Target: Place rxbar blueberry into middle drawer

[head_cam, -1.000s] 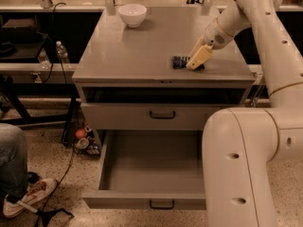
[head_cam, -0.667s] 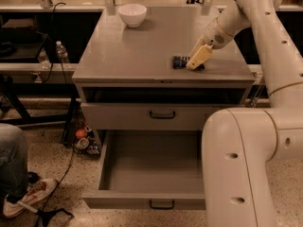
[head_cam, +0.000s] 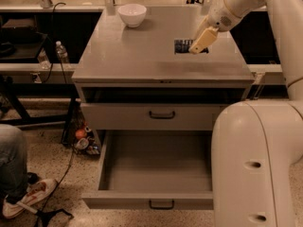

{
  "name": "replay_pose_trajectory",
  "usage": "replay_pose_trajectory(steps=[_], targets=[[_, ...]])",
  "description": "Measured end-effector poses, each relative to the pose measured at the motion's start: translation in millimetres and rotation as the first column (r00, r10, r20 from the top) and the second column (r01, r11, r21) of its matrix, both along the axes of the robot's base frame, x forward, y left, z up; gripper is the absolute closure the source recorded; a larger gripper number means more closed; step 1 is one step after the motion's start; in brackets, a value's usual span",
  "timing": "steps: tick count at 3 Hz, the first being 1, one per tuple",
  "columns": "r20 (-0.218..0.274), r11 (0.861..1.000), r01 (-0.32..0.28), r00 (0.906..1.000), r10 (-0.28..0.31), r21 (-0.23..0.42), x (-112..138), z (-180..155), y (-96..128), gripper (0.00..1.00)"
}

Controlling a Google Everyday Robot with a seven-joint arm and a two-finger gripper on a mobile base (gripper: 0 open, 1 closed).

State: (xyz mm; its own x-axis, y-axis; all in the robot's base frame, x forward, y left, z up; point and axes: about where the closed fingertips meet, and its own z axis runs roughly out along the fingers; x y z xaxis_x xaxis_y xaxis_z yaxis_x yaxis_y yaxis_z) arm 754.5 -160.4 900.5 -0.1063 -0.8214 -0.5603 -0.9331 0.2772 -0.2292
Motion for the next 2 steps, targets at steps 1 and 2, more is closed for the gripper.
replay_pose_trajectory(steps=[1, 2], targets=[[0.094, 0.998, 0.059, 0.9938, -0.060, 0.010, -21.1, 54.7, -11.8, 1.00], [0.202, 0.978, 0.196, 0.9574, -0.207, 0.074, -74.0, 126.6, -35.9, 1.00]])
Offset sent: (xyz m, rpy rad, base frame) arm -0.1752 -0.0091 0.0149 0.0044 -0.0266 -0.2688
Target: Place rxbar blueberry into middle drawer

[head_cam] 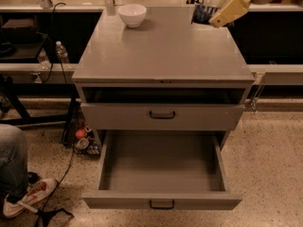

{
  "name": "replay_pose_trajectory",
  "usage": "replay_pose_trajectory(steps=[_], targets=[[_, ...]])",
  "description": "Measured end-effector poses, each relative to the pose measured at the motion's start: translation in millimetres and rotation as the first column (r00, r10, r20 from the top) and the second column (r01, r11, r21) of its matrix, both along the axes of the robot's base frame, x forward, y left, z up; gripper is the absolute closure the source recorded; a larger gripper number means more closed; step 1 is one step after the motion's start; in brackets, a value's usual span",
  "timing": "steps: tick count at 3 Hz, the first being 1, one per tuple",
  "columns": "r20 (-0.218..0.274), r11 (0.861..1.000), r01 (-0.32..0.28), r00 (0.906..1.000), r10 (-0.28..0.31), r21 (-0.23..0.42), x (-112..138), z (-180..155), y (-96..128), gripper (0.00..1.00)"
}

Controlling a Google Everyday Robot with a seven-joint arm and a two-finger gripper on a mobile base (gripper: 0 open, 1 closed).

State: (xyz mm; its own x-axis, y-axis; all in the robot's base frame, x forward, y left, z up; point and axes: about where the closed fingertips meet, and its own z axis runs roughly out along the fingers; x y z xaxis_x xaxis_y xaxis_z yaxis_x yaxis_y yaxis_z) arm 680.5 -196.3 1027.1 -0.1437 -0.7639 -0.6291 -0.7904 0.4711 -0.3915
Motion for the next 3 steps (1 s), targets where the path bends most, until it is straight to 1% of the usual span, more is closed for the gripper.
replay_pose_trajectory(steps=[1, 2, 3], targets=[[-0.040, 0.997, 0.070, 0.9968, -0.069, 0.034, -45.2, -2.8, -5.8, 1.00], [-0.120, 0.998, 0.061, 0.9911, -0.059, 0.015, -55.4, -42.8, 0.0, 1.00], [-0.120, 0.998, 0.061, 0.9911, -0.059, 0.015, -55.5, -43.0, 0.0, 1.00]])
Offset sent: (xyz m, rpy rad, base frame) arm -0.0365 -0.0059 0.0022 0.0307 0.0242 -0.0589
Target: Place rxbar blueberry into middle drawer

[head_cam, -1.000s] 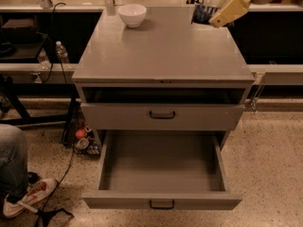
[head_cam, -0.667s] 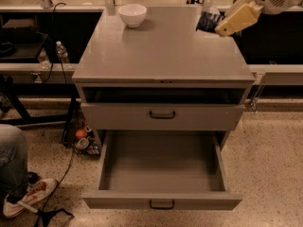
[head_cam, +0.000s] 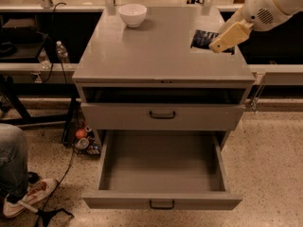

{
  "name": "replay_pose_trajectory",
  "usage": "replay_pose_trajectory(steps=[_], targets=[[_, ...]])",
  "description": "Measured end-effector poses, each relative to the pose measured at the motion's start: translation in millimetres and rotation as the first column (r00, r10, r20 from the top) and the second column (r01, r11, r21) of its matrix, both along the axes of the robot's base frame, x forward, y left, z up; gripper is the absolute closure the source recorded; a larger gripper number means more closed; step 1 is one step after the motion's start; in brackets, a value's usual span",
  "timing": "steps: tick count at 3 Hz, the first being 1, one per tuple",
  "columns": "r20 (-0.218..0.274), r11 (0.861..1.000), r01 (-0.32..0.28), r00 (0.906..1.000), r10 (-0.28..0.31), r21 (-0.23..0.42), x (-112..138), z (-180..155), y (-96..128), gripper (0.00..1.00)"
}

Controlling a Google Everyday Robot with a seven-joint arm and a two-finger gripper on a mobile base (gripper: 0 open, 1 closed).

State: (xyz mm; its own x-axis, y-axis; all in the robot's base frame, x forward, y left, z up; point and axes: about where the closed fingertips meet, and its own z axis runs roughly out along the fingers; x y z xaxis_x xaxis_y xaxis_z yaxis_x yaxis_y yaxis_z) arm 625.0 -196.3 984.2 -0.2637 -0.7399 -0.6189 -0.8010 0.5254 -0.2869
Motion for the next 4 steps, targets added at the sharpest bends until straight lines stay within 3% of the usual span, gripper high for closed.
replay_pose_trajectory(steps=[1, 2, 3, 4], targets=[[-0.027, 1.000, 0.002, 0.9996, -0.002, 0.005, -8.4, -14.4, -2.4, 1.00], [-0.094, 1.000, 0.015, 0.9955, -0.012, 0.025, -33.3, -50.3, -7.7, 1.00], [-0.201, 0.998, 0.039, 0.9793, -0.026, 0.059, -63.6, -108.9, -11.7, 1.00], [-0.201, 0.998, 0.039, 0.9792, -0.026, 0.059, -63.6, -109.1, -11.7, 1.00]])
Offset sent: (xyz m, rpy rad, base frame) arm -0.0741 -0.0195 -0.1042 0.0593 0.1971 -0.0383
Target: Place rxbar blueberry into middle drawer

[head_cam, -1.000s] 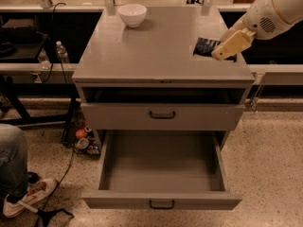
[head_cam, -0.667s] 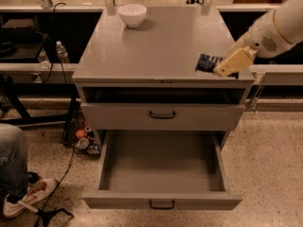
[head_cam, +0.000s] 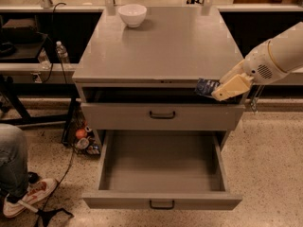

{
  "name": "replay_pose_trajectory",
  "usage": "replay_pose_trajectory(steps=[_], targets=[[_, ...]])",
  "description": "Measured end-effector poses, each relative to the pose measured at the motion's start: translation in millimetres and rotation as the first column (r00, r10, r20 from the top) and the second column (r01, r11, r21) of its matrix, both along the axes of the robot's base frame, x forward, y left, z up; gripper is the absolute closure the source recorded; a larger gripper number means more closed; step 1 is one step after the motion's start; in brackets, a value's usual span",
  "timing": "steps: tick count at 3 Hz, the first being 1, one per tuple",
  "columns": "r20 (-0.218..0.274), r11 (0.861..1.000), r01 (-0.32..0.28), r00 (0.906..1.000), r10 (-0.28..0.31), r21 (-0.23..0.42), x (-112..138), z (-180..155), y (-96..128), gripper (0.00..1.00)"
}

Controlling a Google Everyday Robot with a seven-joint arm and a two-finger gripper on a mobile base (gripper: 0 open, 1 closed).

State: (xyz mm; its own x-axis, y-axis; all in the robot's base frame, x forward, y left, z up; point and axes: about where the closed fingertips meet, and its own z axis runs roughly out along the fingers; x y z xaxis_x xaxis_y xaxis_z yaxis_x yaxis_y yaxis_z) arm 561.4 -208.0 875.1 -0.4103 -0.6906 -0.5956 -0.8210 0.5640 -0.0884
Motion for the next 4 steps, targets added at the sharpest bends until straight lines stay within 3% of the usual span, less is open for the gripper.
replay_pose_trajectory(steps=[2, 3, 4], targets=[[-0.116, 0.996, 0.067, 0.9914, -0.061, 0.052, -1.8, -78.1, -23.0, 1.00], [-0.149, 0.994, 0.086, 0.9860, -0.075, 0.072, -7.9, -115.6, -28.9, 1.00], [-0.207, 0.984, 0.118, 0.9742, -0.090, 0.130, -24.6, -176.5, -36.1, 1.00]])
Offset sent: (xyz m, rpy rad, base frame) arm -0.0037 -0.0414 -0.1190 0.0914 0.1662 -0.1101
